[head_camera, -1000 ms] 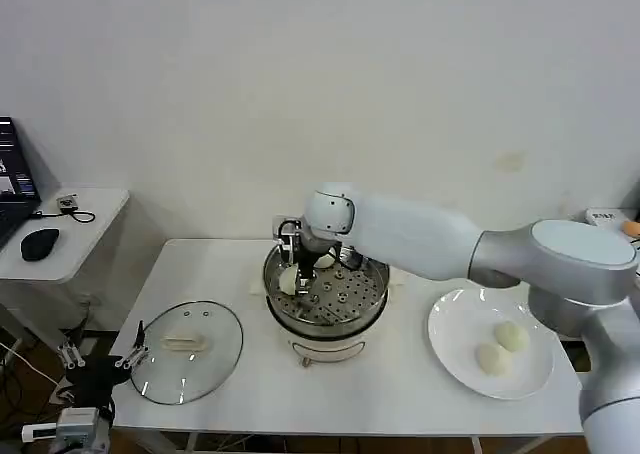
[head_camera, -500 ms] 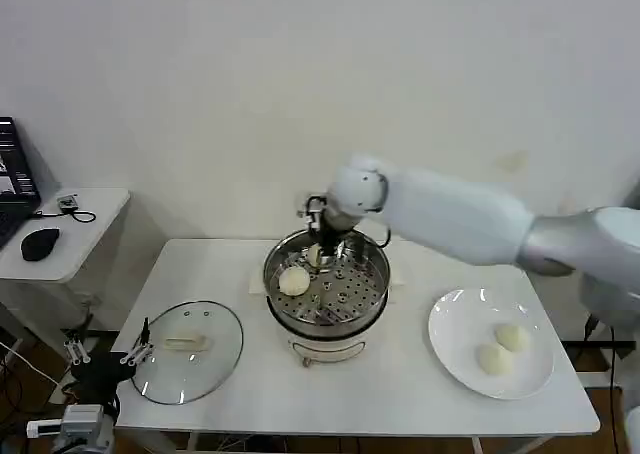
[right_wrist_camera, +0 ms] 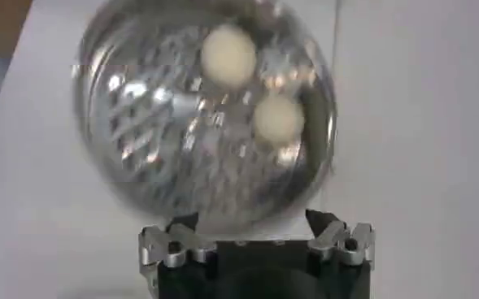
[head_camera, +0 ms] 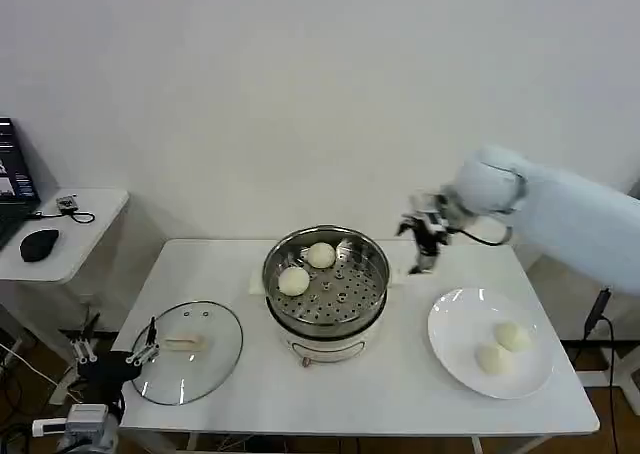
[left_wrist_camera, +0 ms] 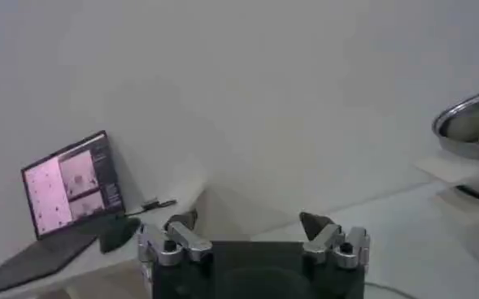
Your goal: Take steamed baozi put them in steamer then cover it.
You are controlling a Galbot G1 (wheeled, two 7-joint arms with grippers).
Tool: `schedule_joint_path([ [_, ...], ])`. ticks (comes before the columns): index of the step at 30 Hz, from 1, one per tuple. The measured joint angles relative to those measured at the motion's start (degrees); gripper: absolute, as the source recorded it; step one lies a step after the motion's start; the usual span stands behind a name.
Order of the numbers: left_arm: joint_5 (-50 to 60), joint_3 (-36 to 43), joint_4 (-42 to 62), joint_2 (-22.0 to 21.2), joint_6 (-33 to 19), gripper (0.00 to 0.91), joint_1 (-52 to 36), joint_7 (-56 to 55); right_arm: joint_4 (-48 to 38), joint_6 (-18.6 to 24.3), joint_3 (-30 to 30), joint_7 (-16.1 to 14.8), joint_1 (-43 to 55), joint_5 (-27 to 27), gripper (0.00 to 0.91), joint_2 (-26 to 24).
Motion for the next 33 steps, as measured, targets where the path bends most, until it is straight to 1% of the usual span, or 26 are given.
schedule_joint_path([
  [4, 0.18, 0.11, -0.20, -0.02, 0.00, 0.907, 0.25, 0.00, 1.17, 3.19, 5.28, -1.21, -7.31, -4.31, 0.907, -5.15],
  [7, 0.29, 0.13, -0.26, -0.01, 0.00, 0.907, 0.39, 0.00, 1.57, 5.26, 9.50, -2.03, -13.09, -7.43, 0.907, -7.60],
  [14, 0.67, 0.39, -0.26, -0.48, 0.02, 0.907, 0.50, -0.02, 1.26, 8.88, 17.34, -3.14, -24.43, -13.35, 0.907, -10.85],
  [23, 1.42, 0.79, 0.44, -0.66, 0.03, 0.907, 0.62, -0.03, -0.96, 11.34, 24.35, -3.45, -35.31, -18.15, 0.907, -11.22],
  [28, 1.56, 0.62, 0.44, -0.68, 0.02, 0.907, 0.85, -0.04, -2.95, 11.87, 26.64, -3.07, -39.52, -20.07, 0.907, -10.05],
  [33, 1.57, 0.29, 0.73, -0.69, 0.03, 0.907, 0.92, -0.04, -4.91, 12.11, 27.59, -2.71, -41.87, -21.72, 0.907, -8.52],
])
